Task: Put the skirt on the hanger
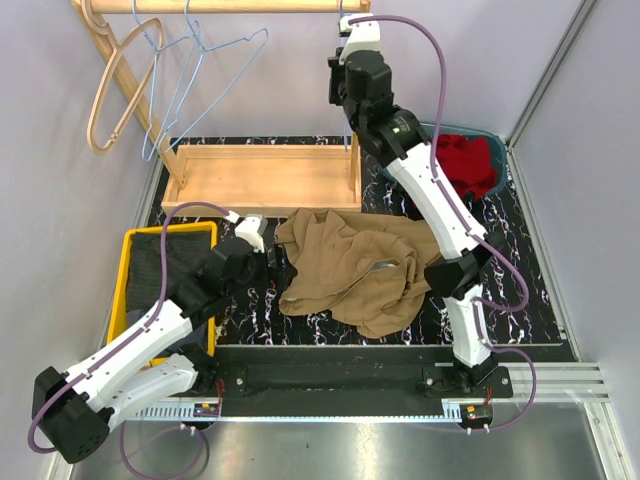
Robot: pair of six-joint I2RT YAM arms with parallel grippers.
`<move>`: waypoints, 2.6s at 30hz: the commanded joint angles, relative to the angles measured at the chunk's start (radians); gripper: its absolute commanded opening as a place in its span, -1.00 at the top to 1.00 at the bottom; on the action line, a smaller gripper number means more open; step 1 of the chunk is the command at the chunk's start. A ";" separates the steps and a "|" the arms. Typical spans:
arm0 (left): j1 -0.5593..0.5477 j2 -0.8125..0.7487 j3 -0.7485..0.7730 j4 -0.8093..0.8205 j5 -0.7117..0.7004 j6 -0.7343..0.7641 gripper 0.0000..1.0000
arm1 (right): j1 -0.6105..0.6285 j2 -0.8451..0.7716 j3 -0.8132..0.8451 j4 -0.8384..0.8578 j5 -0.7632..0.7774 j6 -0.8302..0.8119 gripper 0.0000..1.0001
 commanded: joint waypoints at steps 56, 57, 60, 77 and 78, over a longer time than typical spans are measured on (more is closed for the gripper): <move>-0.232 0.283 -0.013 0.199 -0.238 -0.101 0.09 | 0.002 -1.380 -1.439 -0.414 -1.045 0.201 1.00; -0.230 0.299 -0.008 0.199 -0.244 -0.090 0.09 | 0.001 -1.389 -1.444 -0.420 -1.055 0.202 1.00; -0.224 0.365 0.018 0.199 -0.261 -0.081 0.09 | 0.001 -1.400 -1.453 -0.434 -1.079 0.196 1.00; -0.192 0.437 0.037 0.199 -0.269 -0.071 0.14 | 0.002 -1.346 -1.617 -0.335 -0.888 0.207 1.00; -0.192 0.432 0.034 0.194 -0.266 -0.073 0.14 | 0.001 -1.346 -1.623 -0.322 -0.860 0.218 1.00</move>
